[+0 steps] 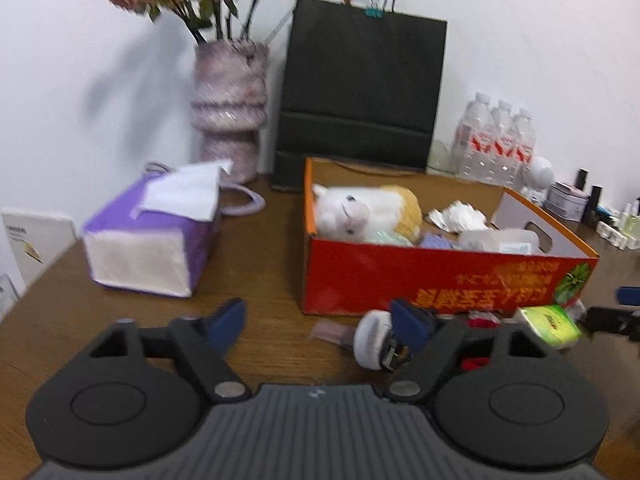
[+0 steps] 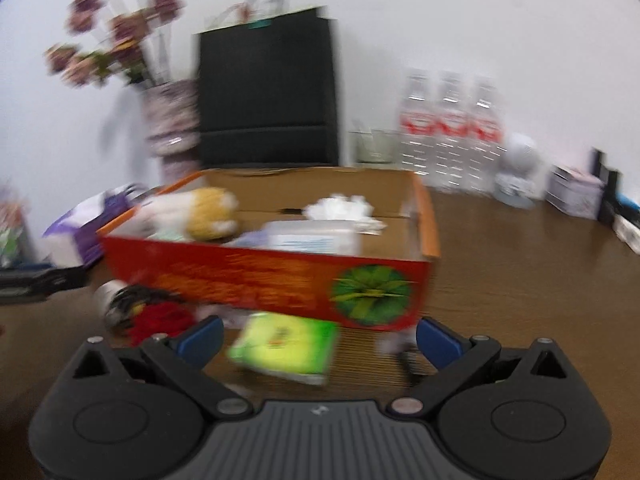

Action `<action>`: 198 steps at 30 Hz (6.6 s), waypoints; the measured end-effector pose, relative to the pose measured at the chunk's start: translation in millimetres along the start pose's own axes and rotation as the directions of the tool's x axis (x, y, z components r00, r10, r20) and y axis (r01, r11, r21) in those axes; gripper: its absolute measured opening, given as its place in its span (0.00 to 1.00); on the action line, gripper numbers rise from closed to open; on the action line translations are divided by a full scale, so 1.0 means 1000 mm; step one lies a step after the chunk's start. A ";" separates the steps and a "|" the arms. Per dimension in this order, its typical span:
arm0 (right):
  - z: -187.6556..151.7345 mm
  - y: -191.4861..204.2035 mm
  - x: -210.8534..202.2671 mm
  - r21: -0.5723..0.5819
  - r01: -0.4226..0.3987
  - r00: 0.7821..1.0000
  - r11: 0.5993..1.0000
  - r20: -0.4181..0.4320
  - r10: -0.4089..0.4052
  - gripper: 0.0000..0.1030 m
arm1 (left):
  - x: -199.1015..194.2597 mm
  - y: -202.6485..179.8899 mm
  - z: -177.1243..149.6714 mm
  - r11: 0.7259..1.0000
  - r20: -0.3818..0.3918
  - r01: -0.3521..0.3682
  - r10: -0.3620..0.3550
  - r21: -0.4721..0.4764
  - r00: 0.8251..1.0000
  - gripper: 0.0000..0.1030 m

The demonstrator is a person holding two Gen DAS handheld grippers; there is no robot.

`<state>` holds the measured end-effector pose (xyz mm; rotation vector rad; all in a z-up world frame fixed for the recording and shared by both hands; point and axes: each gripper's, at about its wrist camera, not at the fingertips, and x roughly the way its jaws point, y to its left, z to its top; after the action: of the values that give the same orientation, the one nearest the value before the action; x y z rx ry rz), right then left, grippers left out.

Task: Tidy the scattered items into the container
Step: 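Withdraw both tools from the box toward the remaining table items, then grasp the white tape roll with the left tool while the right grasps the black cable, then lift the roll and cable into the cardboard box and open both tools, then withdraw both tools from the box toward the red rose, then grasp the red rose with the left tool while the right grasps a clear wrapper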

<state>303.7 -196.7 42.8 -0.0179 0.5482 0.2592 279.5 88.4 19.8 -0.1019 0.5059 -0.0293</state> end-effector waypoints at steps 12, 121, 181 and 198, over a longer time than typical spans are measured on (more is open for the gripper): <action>0.010 0.079 0.030 -0.093 -0.087 0.996 0.992 -0.019 0.086 0.76 | 0.022 0.002 -0.001 0.982 -0.094 0.179 -0.185 -0.063 0.978 0.20; 0.048 0.060 -0.021 -0.100 0.007 0.999 0.995 0.047 -0.003 0.14 | -0.043 -0.026 0.023 0.981 0.064 0.192 -0.191 -0.008 0.980 0.10; 0.004 0.012 -0.008 -0.035 0.022 0.994 0.999 -0.102 -0.025 1.00 | -0.045 -0.042 0.007 0.997 0.041 0.064 -0.067 0.052 0.997 1.00; -0.035 0.046 0.000 -0.003 0.020 0.988 1.000 -0.152 -0.020 0.79 | -0.042 -0.037 -0.041 0.999 -0.059 0.052 -0.051 0.014 0.997 1.00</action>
<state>274.0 -155.6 15.4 -0.0450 0.6988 0.2401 222.8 50.3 8.6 -0.0992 0.5615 -0.0867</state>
